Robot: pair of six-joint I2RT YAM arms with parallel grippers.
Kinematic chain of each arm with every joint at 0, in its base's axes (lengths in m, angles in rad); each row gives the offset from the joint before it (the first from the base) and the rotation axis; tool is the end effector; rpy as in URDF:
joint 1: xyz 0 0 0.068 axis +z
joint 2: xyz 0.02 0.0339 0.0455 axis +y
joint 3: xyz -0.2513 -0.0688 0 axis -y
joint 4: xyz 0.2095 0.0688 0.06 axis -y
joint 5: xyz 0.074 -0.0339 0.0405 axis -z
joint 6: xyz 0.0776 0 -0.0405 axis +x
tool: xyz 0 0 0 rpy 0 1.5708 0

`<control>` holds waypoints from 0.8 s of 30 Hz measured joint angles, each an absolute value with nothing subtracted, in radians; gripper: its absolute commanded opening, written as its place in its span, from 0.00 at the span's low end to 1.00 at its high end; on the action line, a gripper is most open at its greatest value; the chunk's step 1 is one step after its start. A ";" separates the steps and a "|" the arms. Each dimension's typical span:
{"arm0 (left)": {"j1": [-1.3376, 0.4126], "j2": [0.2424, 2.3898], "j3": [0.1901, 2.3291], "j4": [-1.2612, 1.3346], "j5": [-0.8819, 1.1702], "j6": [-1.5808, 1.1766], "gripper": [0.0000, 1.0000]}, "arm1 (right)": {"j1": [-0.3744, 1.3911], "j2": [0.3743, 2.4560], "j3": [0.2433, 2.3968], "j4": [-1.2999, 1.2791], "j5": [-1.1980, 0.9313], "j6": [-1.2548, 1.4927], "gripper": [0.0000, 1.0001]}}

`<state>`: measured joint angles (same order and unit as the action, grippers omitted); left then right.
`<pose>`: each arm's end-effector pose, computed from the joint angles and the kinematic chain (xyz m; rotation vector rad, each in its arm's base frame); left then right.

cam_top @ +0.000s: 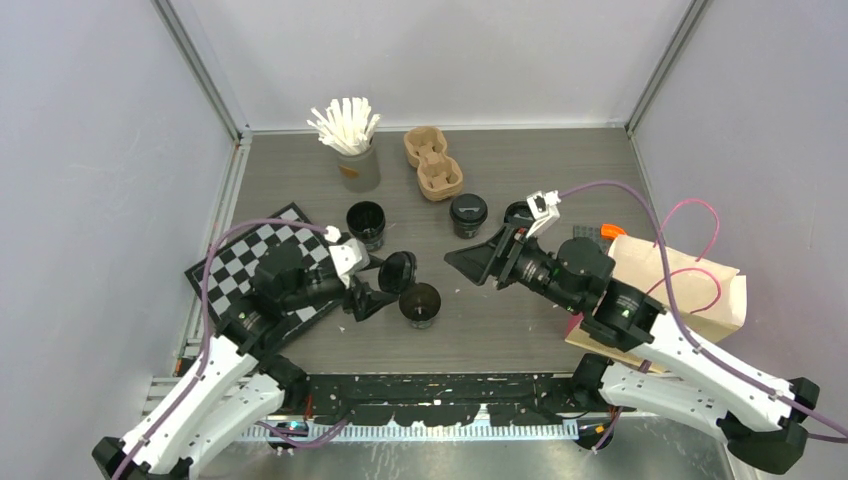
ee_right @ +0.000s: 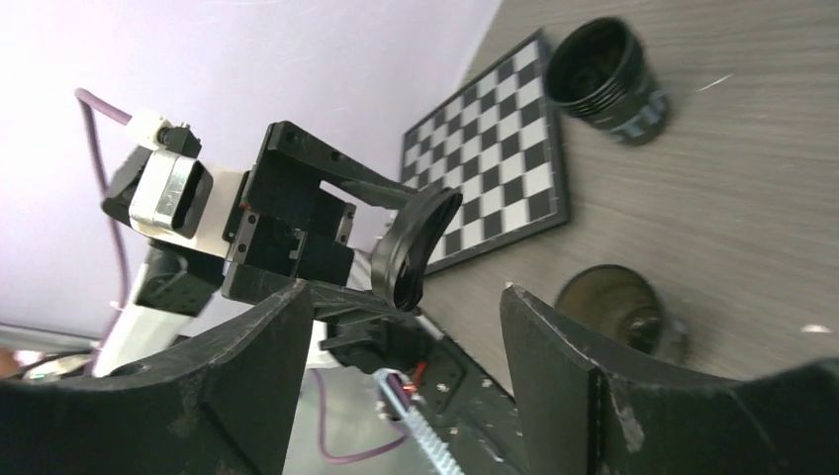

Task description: Pack the takeout coffee

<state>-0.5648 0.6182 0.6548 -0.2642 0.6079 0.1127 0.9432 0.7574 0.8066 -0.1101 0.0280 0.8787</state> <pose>0.1085 -0.1212 0.2957 1.0136 1.5366 -0.8642 0.1163 0.1566 0.3472 -0.0347 1.8184 1.3363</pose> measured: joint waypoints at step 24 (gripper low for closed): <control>-0.934 1.069 0.782 -0.422 0.177 0.181 0.79 | 0.942 0.592 1.090 -0.594 0.236 0.619 0.76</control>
